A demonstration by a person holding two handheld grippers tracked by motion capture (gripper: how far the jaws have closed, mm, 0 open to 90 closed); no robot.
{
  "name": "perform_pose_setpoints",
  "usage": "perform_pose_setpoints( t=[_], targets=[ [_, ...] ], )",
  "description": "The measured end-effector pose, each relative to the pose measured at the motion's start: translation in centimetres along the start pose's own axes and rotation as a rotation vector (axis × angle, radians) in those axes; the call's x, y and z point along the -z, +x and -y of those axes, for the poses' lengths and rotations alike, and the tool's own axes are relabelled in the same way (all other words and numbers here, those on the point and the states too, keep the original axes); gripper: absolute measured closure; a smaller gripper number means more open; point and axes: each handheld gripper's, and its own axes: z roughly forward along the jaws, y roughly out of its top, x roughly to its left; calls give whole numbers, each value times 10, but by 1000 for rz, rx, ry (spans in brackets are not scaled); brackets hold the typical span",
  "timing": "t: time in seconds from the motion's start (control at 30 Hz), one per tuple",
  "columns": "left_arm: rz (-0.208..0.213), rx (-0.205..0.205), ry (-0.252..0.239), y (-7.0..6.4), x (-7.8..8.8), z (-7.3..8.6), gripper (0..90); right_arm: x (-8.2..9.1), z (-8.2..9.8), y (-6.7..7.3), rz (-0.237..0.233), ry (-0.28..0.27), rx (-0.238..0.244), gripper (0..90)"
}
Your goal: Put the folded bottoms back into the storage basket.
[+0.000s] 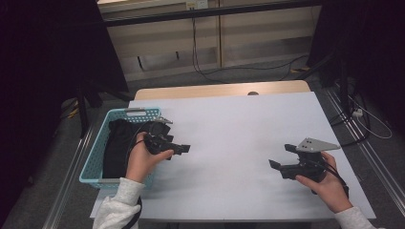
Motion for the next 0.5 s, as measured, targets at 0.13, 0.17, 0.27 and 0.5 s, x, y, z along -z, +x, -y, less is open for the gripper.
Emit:
perform_pose_setpoints(
  t=[0.13, 0.17, 0.27, 0.5],
  targets=[
    [17, 9, 3, -2, -4, 8, 154, 2, 1, 0, -5, 0, 0, 156],
    [31, 21, 0, -3, -5, 10, 152, 2, 1, 0, -3, -2, 1, 156],
    [40, 5, -4, -7, -6, 13, 150, 4, 2, 0, -6, -1, 1, 155],
    [71, -6, -11, -18, -13, 22, 139, 9, 6, 0, -8, 4, 4, 154]
  ],
)
